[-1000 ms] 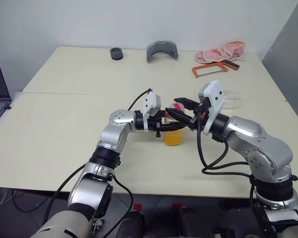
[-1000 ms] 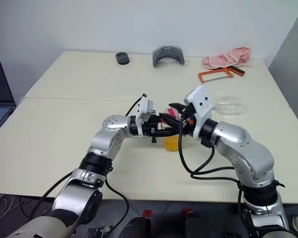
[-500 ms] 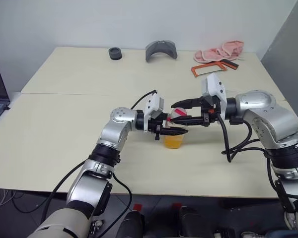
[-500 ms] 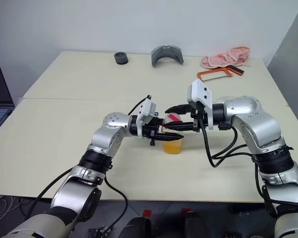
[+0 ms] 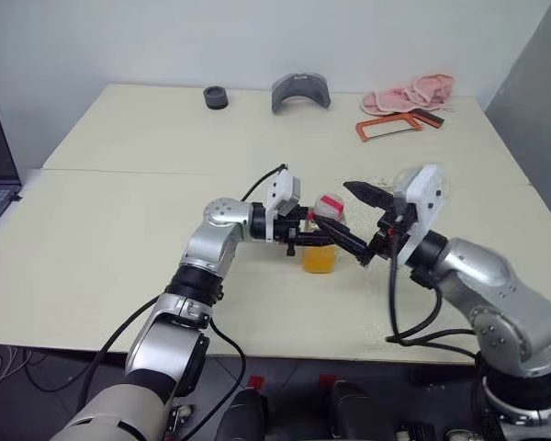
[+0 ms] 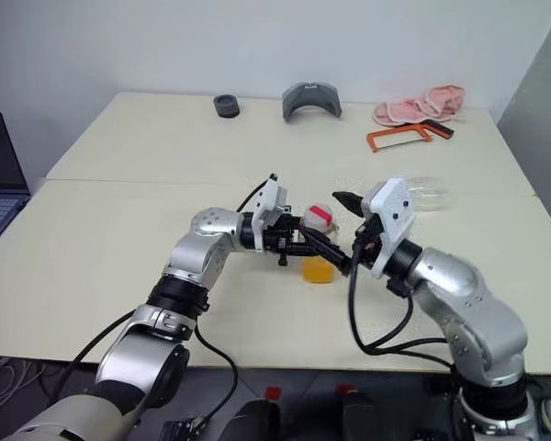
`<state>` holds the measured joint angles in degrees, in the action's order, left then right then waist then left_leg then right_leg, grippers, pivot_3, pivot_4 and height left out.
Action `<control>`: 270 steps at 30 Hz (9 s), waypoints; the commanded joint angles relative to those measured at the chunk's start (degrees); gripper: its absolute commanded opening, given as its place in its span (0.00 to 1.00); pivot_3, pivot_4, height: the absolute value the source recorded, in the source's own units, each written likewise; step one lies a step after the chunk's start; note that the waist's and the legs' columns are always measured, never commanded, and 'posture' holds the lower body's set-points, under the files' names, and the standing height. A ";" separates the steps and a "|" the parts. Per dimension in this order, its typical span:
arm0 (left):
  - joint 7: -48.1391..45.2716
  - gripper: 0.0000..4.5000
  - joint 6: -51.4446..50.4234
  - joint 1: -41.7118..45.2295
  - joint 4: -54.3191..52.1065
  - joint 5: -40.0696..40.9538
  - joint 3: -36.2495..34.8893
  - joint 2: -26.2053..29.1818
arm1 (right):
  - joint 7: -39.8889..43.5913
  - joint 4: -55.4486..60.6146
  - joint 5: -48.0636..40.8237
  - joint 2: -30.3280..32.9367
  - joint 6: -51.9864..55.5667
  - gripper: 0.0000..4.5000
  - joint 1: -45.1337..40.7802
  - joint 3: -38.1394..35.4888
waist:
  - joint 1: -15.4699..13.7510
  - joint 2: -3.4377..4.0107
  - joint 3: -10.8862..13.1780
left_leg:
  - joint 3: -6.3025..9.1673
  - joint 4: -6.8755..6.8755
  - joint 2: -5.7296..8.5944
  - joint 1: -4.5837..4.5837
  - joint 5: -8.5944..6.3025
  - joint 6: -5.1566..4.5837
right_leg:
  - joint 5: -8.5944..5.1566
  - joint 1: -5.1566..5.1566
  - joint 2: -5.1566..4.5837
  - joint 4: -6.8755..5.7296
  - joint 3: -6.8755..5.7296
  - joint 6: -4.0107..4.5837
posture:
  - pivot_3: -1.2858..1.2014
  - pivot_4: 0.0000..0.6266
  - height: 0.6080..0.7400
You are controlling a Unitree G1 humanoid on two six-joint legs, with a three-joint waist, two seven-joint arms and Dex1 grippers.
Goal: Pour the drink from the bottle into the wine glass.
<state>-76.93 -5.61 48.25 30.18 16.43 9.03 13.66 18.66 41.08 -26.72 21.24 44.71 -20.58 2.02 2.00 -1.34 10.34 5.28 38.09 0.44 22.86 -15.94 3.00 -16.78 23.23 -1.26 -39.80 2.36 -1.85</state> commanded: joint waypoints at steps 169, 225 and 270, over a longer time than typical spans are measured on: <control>-5.66 0.38 6.02 4.54 3.53 -3.19 -0.10 0.31 | 14.10 -10.95 5.33 3.01 -11.63 1.00 -6.36 3.38 | 1.19 0.08 0.00 | 0.00 0.05 0.00 0.00 0.00 -0.09 | 0.00 0.04 -0.01 -0.16 -0.02 0.03 | 0.52 0.24 1.00; -4.77 0.38 5.53 3.98 3.42 -3.17 -0.35 0.92 | 7.72 -8.37 6.56 4.56 -12.20 1.00 -4.29 1.74 | 1.16 0.08 0.00 | -0.02 0.06 0.00 -0.01 0.01 -0.06 | 0.00 0.03 0.03 -0.17 -0.01 0.03 | 0.52 0.24 1.00; -5.12 0.38 6.09 4.04 3.98 -3.31 0.01 0.33 | 13.53 -9.71 -7.92 9.23 -1.82 1.00 -8.07 0.33 | 1.16 0.08 0.00 | -0.04 0.07 0.00 -0.01 -0.03 -0.14 | 0.00 0.02 0.05 -0.17 -0.01 0.03 | 0.52 0.24 1.00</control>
<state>-81.91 -0.59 51.64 35.61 12.53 9.18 14.18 31.48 31.03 -34.66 30.36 43.09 -27.49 2.47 3.16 -1.26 10.34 5.25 38.16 0.44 22.85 -15.96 2.86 -16.78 23.26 -1.21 -39.96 2.35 -1.82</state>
